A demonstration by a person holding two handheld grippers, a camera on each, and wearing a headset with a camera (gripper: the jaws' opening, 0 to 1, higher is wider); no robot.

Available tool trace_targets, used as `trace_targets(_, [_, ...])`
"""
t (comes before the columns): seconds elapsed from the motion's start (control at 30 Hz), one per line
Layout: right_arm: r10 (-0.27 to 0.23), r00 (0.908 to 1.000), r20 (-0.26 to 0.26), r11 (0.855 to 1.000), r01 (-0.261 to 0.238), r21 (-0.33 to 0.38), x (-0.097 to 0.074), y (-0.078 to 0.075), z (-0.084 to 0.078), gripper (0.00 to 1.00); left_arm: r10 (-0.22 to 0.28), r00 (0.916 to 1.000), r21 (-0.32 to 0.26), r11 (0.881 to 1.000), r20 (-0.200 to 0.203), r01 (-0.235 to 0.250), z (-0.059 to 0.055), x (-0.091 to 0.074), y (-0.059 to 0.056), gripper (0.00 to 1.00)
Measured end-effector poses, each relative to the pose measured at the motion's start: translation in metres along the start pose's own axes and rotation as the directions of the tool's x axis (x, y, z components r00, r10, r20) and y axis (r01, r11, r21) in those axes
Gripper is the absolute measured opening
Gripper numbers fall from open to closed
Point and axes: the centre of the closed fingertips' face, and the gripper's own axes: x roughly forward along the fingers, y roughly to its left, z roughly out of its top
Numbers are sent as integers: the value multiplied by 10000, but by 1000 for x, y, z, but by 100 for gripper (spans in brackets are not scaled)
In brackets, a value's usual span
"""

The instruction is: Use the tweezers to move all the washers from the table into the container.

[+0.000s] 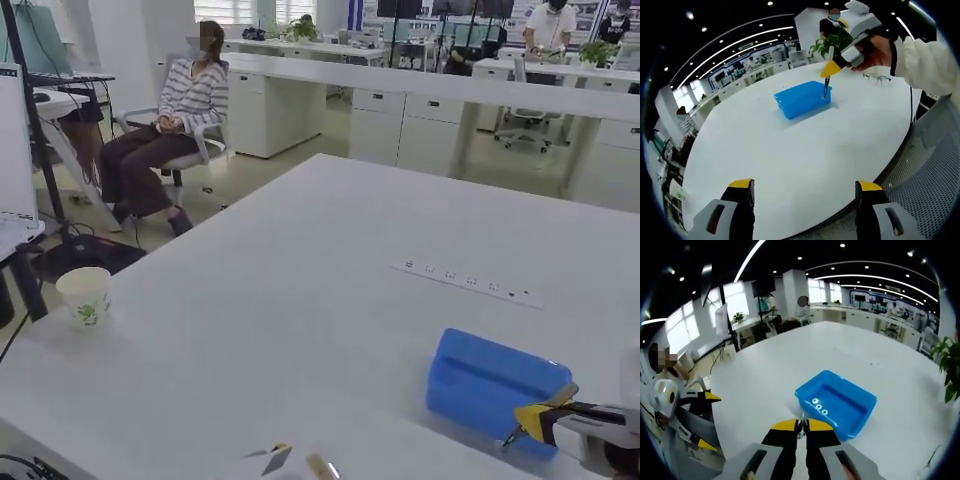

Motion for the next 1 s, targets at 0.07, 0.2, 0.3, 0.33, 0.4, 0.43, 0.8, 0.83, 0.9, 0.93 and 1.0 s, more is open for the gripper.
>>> trace_targets(0.07, [0, 10000, 34, 10000, 0, -21, -2, 3, 2, 1, -7, 10000, 33, 10000, 3, 7, 0, 0, 0, 84])
trace_targets(0.2, [-48, 10000, 82, 10000, 49, -68, -5, 5, 5, 1, -9, 10000, 30, 10000, 49, 9, 1, 0, 0, 84])
trace_targets(0.3, [-72, 9999, 85, 9999, 73, -87, -6, 6, 6, 1, -49, 10000, 26, 10000, 74, 49, 1, 0, -1, 84])
trace_targets(0.33, [-72, 9999, 90, 9999, 73, -94, -6, 6, 6, 1, -61, 9999, 18, 10000, 120, 61, 2, 0, -1, 84])
trace_targets(0.4, [-72, 9999, 78, 9999, 73, -104, -6, 6, 6, 1, -82, 9999, 13, 10000, 113, 82, 2, 0, -1, 85])
trace_targets(0.43, [-85, 9999, 76, 9999, 86, -120, -7, 7, 6, 1, -85, 9999, 36, 10000, 86, 84, 1, 0, -1, 84])
trace_targets(0.8, [-138, 9998, 120, 9998, 139, -145, -6, -3, 15, 2, -123, 9999, 79, 9999, -10, 123, 0, 1, -3, 85])
trace_targets(0.83, [-140, 9998, 132, 9998, 142, -160, -5, -6, 16, 2, -118, 9999, 87, 9999, -8, 118, 0, 1, -3, 85])
trace_targets(0.9, [-154, 9998, 135, 9996, 156, -214, -3, -11, 19, 2, -128, 9999, 60, 9999, -26, 128, 0, 1, -3, 85])
trace_targets(0.93, [-160, 9998, 130, 9996, 163, -220, -2, -14, 20, 2, -122, 9999, 61, 9999, -42, 122, -1, 1, -3, 85])
trace_targets(1.0, [-163, 9998, 131, 9996, 166, -224, -1, -16, 21, 2, -122, 9999, 67, 9999, -59, 123, -1, 1, -3, 84])
